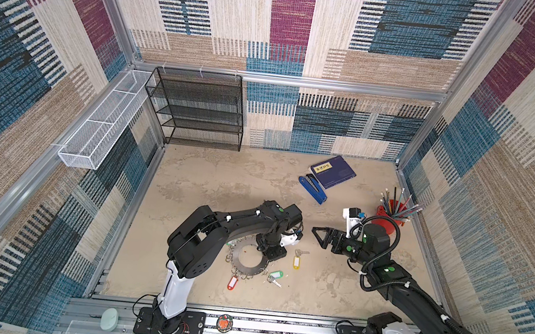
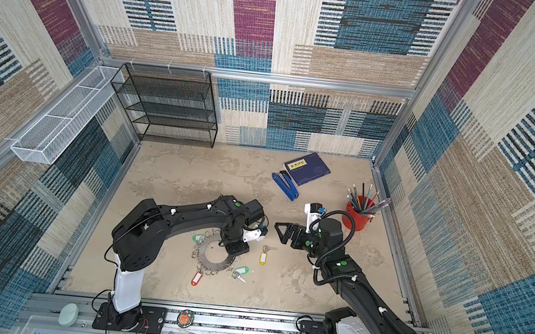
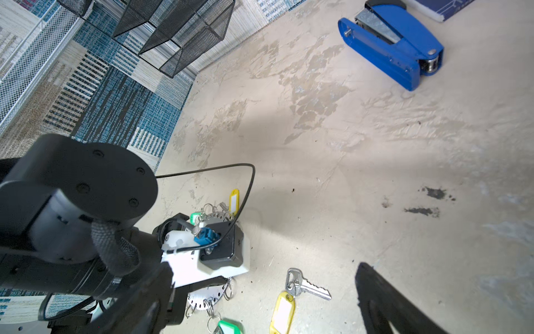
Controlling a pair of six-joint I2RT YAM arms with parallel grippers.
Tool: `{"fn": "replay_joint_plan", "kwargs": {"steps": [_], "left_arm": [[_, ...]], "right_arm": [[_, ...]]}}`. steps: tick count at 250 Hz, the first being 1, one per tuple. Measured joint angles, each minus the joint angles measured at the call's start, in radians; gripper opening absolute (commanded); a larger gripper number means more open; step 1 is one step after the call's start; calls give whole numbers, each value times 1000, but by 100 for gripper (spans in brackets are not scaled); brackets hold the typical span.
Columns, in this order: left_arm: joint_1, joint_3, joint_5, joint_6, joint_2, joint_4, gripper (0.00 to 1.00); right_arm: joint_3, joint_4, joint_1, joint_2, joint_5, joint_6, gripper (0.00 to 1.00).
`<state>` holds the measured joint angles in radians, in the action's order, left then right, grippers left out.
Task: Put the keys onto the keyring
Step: 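Move the left gripper over the silver keyring plate while the right gripper advances, then lower the left gripper and pinch the edge of the silver keyring plate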
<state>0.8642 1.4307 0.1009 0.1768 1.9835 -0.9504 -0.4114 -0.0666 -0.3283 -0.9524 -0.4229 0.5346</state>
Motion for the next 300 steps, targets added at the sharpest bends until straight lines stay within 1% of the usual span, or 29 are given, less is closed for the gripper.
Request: {"fn": "replay_joint_plan", "kwargs": {"steps": [27, 49, 69, 105, 109, 124, 133, 154, 173, 184, 221, 257, 300], "left_arm": [[0, -1, -15, -16, -9, 2, 0], [0, -20, -24, -48, -45, 26, 0], [0, -53, -71, -85, -89, 61, 0], [-2, -158, -127, -180, -219, 154, 0], [-4, -170, -129, -198, -235, 172, 2], [-9, -223, -144, -231, -299, 230, 19], [-13, -264, -147, -254, -343, 261, 26], [-21, -349, -146, -312, -441, 320, 36], [-21, -387, -145, -359, -487, 350, 44], [-15, -388, -145, -389, -492, 354, 48], [39, -378, -160, -477, -466, 356, 51], [93, -343, -212, -542, -389, 349, 50], [132, -267, -285, -577, -275, 332, 45]], "right_arm": [[1, -1, 0, 2, 1, 0, 100], [5, -6, 0, 0, 4, 0, 100], [5, -17, 0, -16, 4, 3, 100], [-11, -41, 0, -60, 3, 3, 100], [-14, -45, 0, -64, 3, 3, 100], [-20, -59, 0, -77, 3, 3, 100], [-21, -69, 0, -87, 3, 3, 100], [-26, -72, 0, -113, 3, 3, 100], [-32, -72, 0, -138, 3, 3, 100], [-34, -72, 0, -147, 4, 2, 100], [-34, -71, 0, -150, 20, -2, 100], [-34, -65, 0, -116, 48, -3, 100], [-34, -40, 0, -89, 68, -8, 100]]}}
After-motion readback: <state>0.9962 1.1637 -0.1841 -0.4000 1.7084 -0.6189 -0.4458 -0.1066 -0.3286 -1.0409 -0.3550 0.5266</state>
